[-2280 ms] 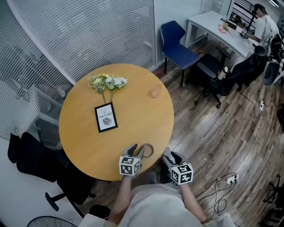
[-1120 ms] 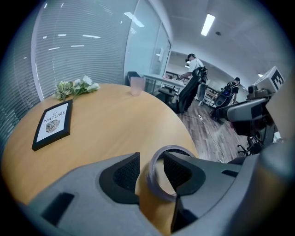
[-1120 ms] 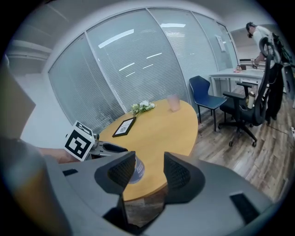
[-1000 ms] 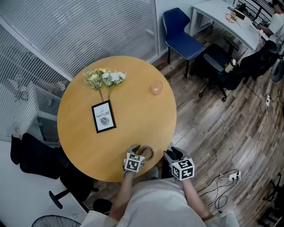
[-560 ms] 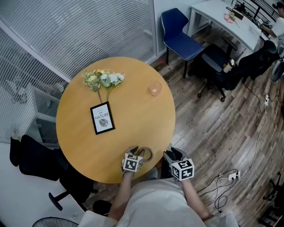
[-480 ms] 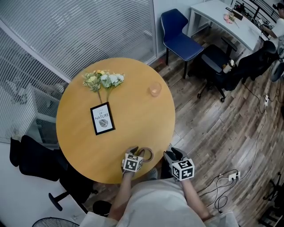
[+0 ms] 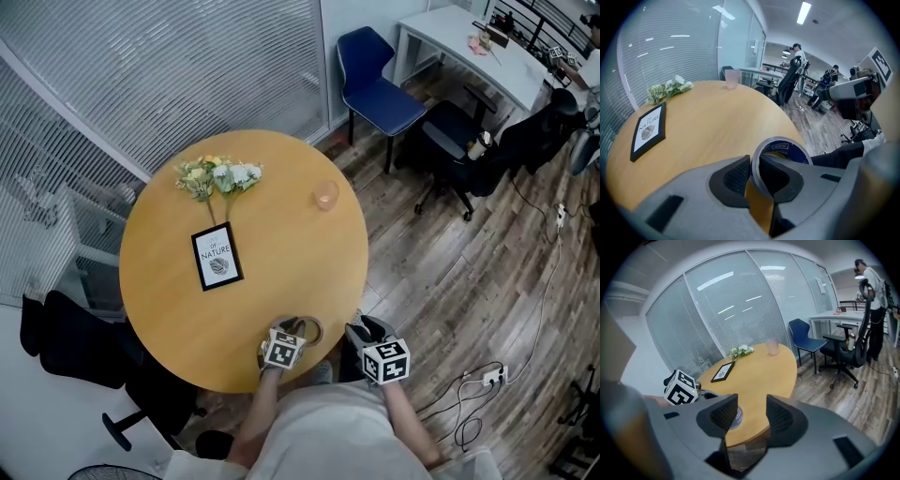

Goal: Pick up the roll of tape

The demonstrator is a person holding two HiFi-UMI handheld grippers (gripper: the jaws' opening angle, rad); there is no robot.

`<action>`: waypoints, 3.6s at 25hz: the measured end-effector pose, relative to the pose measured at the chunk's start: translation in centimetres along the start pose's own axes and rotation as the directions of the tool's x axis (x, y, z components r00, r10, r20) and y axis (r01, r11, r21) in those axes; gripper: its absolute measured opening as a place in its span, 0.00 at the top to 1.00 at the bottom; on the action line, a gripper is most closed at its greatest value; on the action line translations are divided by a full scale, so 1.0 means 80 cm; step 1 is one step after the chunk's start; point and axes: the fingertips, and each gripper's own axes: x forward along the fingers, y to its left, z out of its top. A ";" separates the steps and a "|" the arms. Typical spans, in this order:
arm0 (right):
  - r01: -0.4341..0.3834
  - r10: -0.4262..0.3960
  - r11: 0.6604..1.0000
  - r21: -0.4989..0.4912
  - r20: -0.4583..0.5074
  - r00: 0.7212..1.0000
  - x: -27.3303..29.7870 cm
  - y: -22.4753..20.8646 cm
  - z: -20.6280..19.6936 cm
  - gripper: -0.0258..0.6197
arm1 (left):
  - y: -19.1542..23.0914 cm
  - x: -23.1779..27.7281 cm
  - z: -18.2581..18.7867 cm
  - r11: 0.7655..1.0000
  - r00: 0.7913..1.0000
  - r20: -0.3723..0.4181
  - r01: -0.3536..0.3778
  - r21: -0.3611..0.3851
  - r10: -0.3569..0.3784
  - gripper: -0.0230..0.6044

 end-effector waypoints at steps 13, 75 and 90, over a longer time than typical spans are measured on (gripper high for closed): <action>0.012 -0.011 1.000 -0.017 0.026 1.000 -0.016 0.017 -0.001 0.67 | 0.007 -0.024 0.003 0.997 0.998 0.061 -0.002 -0.081 0.007 0.87; 0.098 -0.091 0.995 -0.032 0.167 0.982 -0.134 0.121 -0.104 0.73 | -0.051 -0.247 0.011 0.995 0.866 0.493 -0.097 -0.008 0.089 0.87; 0.084 -0.073 0.996 -0.043 0.205 0.976 -0.143 0.133 -0.113 0.93 | -0.058 -0.256 0.001 0.993 0.862 0.497 -0.118 0.009 0.098 0.87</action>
